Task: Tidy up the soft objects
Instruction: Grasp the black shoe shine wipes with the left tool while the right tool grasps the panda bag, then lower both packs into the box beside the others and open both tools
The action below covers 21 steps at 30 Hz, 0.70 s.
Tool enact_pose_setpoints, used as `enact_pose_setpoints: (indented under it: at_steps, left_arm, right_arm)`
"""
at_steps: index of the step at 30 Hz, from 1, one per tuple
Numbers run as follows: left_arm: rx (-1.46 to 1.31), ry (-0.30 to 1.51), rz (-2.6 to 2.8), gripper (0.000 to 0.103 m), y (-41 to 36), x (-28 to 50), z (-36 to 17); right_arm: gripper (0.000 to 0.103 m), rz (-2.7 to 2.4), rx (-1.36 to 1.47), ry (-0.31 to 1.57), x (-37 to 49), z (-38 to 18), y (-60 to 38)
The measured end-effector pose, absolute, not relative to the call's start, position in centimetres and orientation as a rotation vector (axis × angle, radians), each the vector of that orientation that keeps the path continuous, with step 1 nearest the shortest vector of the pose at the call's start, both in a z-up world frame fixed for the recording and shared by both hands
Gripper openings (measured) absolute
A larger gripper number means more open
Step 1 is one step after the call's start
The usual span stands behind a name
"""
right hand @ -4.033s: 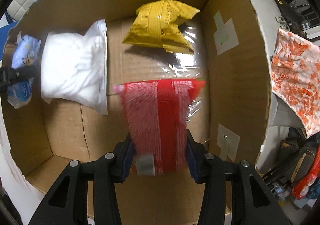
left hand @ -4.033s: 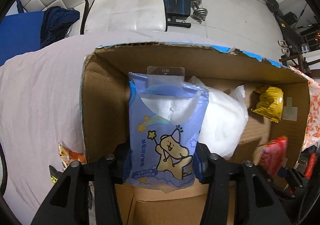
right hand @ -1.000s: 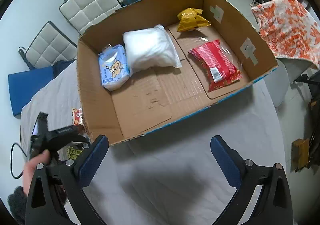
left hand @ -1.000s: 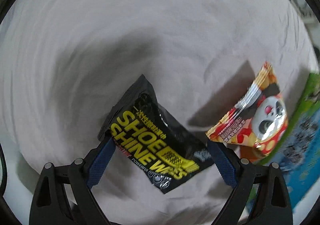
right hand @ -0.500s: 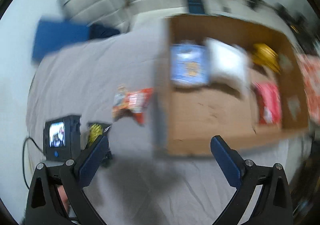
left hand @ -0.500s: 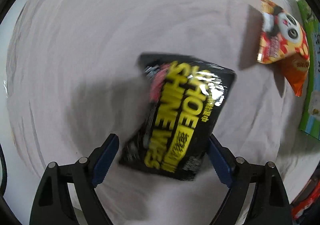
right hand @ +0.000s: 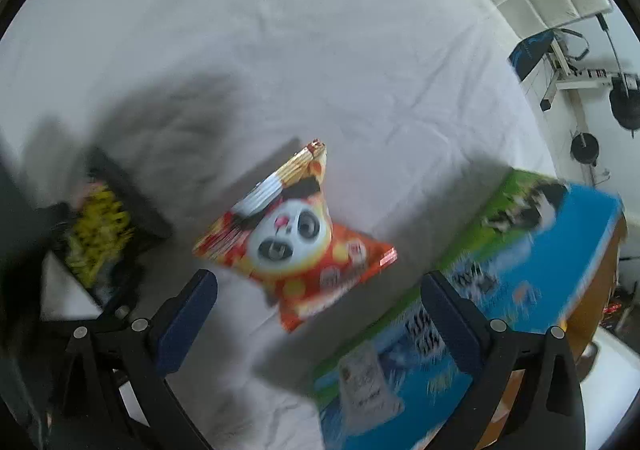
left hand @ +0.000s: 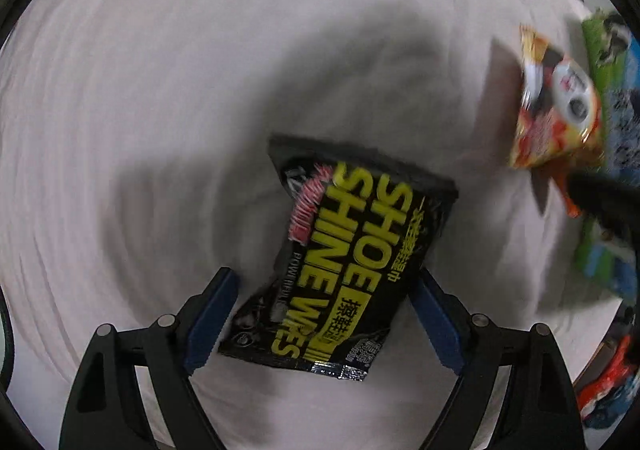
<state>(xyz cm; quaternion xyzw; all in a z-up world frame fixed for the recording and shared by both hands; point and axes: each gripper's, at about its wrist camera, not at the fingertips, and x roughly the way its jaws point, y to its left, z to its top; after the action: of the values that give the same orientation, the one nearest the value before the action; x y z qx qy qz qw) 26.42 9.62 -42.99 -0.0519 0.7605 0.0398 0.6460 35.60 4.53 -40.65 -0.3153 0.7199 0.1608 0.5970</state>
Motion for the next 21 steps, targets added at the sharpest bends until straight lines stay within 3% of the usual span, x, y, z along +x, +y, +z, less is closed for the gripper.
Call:
enact_pose_setpoints:
  at_steps: [2,5,6,7,12,21]
  left_arm:
    - [-0.083,1.693,0.083,0.085,8.9,26.4,-42.9]
    - [-0.117,1.659,0.102,0.069,8.5,25.4,-42.4]
    - [-0.122,1.65,0.107,0.054,7.9,24.2,-42.0]
    - [-0.128,1.637,0.114,0.05,8.3,23.9,-41.6]
    - [-0.212,1.629,0.139,0.047,10.4,23.1,-41.8]
    - [-0.204,1.496,0.145,0.046,10.7,20.4,-36.0]
  right_arm:
    - [0.095,0.396,-0.728,1.708,35.9,-42.0,4.9]
    - [0.062,0.376,-0.719,1.753,36.0,-43.3,4.8]
    - [0.062,0.374,-0.702,1.767,36.0,-43.6,4.6]
    - [0.061,0.362,-0.681,1.777,35.9,-43.6,4.4]
    - [0.05,0.335,-0.589,1.779,35.8,-42.5,3.9]
    - [0.048,0.382,-0.271,1.636,33.2,-34.1,1.0]
